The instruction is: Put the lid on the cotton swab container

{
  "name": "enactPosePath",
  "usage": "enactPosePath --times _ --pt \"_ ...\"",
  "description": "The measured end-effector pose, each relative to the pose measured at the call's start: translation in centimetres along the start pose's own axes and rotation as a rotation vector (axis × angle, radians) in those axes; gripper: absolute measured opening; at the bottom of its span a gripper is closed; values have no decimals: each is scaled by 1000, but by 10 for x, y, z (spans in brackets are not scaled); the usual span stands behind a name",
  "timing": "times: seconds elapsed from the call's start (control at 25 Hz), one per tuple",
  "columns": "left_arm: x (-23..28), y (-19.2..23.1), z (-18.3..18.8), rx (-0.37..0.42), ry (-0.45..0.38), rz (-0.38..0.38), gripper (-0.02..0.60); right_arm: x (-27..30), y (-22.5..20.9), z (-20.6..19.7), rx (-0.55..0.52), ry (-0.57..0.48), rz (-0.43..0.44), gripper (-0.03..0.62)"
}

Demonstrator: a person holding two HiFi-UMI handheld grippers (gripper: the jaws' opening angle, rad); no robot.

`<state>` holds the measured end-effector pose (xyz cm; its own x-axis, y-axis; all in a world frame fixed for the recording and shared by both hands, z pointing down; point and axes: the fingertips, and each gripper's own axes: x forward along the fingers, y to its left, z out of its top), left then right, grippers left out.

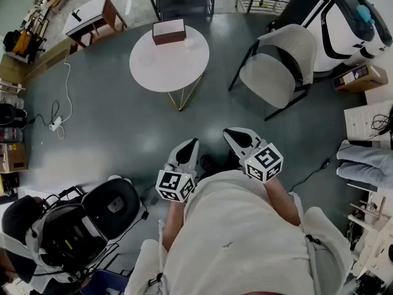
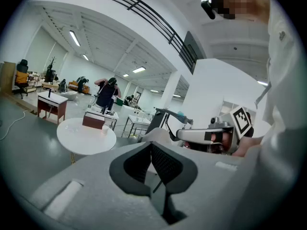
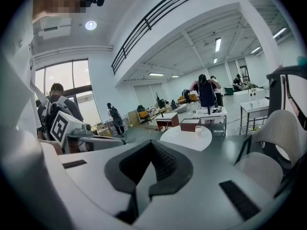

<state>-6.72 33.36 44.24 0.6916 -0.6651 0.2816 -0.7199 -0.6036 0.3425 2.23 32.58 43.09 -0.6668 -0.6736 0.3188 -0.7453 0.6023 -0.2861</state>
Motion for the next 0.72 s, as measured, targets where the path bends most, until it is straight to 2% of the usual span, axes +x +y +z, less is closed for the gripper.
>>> enactPosePath --times 0.16,0.28,0.36,0.48,0.72 --pt "-2 0 -2 -38 13 1 9 -1 13 4 -8 34 36 5" --pt "-8 -3 5 -6 10 -12 9 1 28 7 -53 41 75 5" --pt "-4 2 16 19 -15 -1 9 6 23 13 -64 27 67 5" --pt "-5 6 22 11 -44 16 9 8 20 15 -65 14 46 5" --pt "-5 9 14 -4 -18 26 9 6 20 12 -84 28 35 6"
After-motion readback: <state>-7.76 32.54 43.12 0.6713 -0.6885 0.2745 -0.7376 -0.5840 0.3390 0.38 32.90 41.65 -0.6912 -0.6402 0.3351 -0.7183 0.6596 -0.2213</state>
